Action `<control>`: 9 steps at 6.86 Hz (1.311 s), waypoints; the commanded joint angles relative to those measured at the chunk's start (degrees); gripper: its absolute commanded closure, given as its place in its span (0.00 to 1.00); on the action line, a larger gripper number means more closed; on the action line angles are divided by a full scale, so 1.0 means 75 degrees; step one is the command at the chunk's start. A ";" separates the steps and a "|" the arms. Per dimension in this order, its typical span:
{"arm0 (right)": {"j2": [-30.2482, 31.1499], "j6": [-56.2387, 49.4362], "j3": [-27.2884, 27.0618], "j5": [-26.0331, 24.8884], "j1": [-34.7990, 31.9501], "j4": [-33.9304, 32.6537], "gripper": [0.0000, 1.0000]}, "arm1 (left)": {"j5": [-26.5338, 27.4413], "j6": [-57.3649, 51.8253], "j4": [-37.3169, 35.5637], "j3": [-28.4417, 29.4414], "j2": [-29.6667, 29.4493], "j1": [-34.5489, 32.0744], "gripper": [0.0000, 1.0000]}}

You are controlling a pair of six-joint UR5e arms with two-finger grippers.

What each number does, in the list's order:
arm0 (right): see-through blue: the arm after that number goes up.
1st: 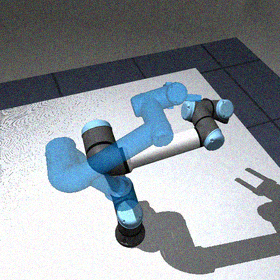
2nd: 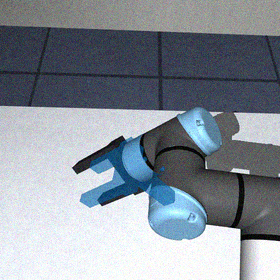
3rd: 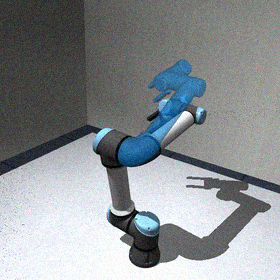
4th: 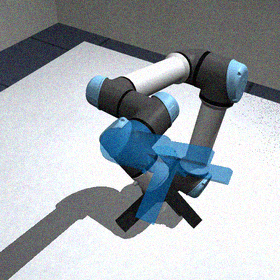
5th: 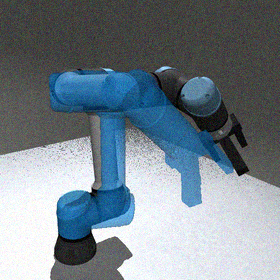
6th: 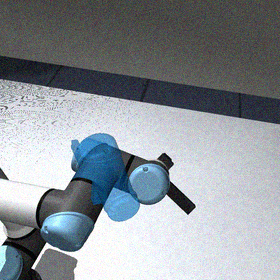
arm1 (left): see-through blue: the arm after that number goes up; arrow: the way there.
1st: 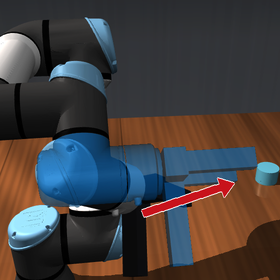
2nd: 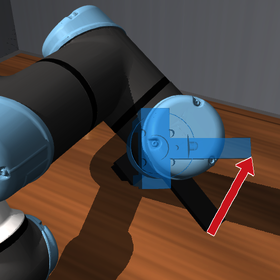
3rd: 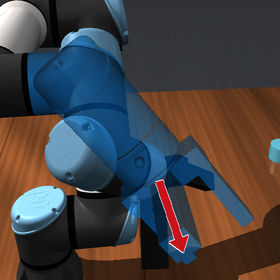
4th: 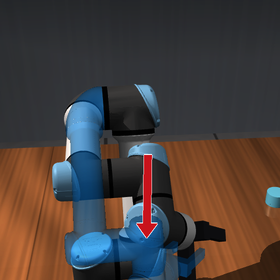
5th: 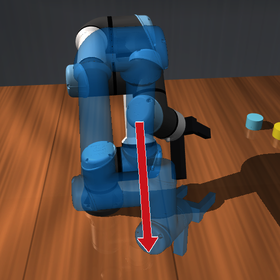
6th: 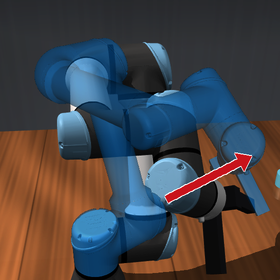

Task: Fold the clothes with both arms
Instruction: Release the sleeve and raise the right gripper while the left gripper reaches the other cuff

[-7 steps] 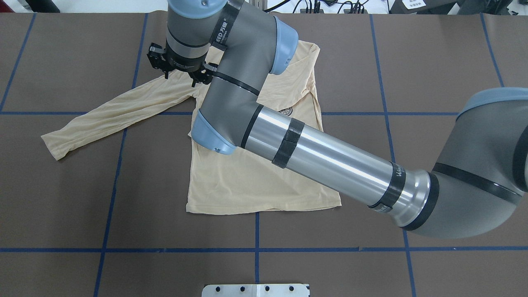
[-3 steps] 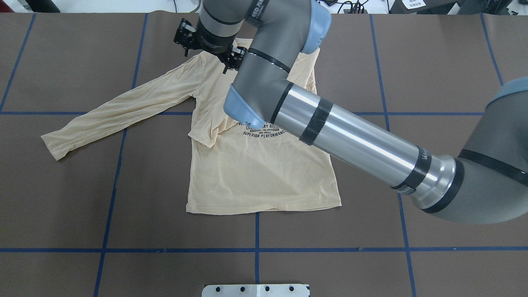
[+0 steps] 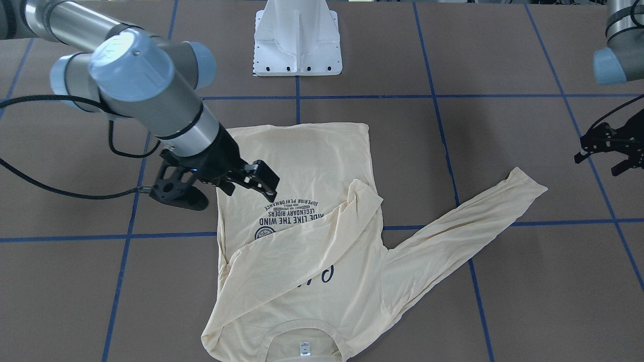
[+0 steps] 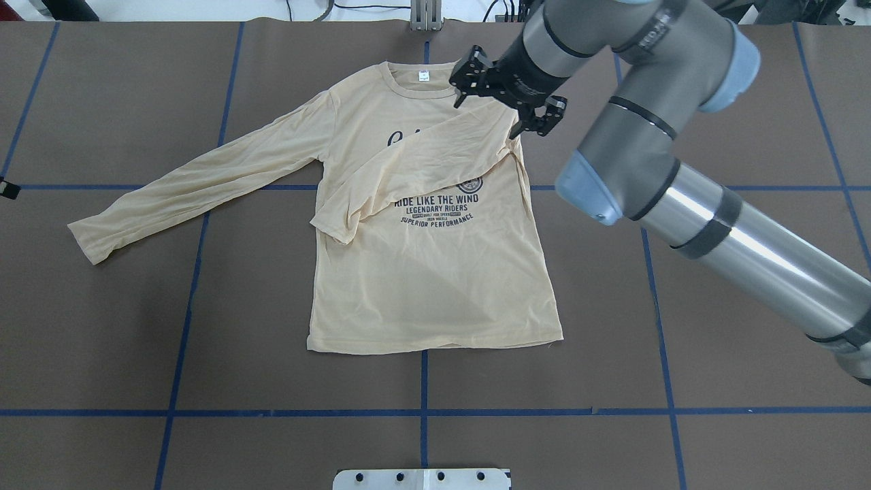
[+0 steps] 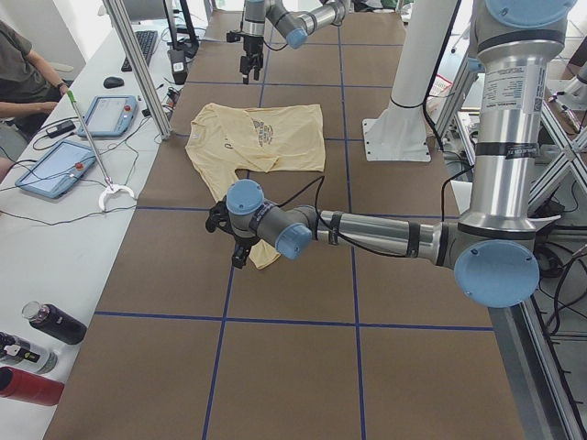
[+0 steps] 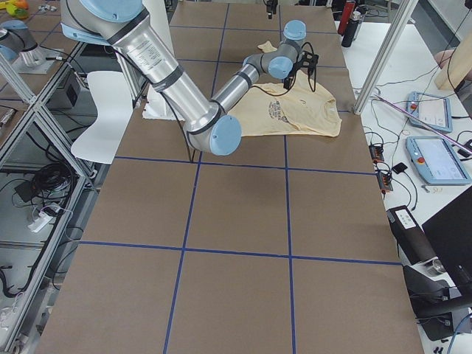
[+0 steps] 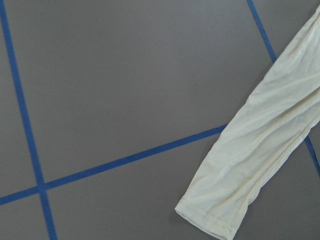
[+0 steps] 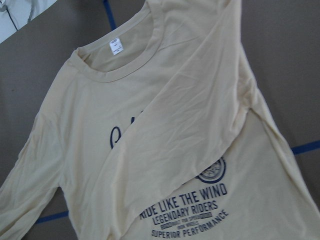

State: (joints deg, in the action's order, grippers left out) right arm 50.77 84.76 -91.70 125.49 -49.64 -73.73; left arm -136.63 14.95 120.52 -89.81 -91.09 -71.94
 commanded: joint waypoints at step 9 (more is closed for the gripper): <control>0.2758 -0.1821 -0.1179 0.0834 -0.1303 -0.0002 0.01 | 0.0076 0.0620 0.1532 0.1850 -0.0780 0.1154 0.36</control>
State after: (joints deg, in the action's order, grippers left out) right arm 71.35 71.14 -100.53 132.08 -59.49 -73.81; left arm -136.05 19.56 131.87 -76.38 -96.64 -63.49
